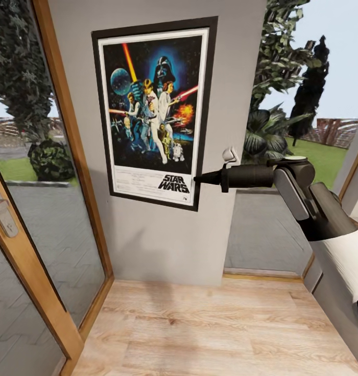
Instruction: Pick up the poster from the kitchen countertop and hang it on one of the wall nails in the kitchen.
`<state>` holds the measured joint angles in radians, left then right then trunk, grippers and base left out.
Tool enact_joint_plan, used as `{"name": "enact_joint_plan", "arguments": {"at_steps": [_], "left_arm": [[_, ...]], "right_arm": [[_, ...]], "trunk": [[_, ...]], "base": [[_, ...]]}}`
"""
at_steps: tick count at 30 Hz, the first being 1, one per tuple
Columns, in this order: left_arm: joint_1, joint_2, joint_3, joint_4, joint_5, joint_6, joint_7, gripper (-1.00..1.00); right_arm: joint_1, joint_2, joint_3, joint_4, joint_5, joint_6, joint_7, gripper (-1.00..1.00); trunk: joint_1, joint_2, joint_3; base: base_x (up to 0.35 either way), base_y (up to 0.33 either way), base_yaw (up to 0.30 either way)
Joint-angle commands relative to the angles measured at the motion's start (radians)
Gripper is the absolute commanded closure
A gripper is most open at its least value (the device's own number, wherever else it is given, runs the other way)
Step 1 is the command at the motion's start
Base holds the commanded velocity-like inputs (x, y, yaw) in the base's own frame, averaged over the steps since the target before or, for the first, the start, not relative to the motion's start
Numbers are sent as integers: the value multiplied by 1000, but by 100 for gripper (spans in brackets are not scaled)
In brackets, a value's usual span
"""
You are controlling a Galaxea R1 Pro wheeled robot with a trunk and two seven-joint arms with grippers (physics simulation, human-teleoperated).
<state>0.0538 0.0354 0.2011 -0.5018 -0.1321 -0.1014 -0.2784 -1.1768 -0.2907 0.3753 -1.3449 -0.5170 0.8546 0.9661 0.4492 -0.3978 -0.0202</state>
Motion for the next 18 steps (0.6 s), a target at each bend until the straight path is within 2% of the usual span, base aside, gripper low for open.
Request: {"name": "enact_joint_plan", "arguments": {"at_steps": [1, 18], "left_arm": [[0, -1, 8, -1, -11, -3, -7, -100], [0, -1, 8, -1, -12, -3, -7, -100]], "right_arm": [[-1, -1, 1, 0, -6, 6, 0, 100], [1, -2, 1, 0, -6, 6, 0, 100]], "trunk": [[1, -2, -2], [1, -2, -2]], "base": [[95, 0, 0], [233, 0, 0]]}}
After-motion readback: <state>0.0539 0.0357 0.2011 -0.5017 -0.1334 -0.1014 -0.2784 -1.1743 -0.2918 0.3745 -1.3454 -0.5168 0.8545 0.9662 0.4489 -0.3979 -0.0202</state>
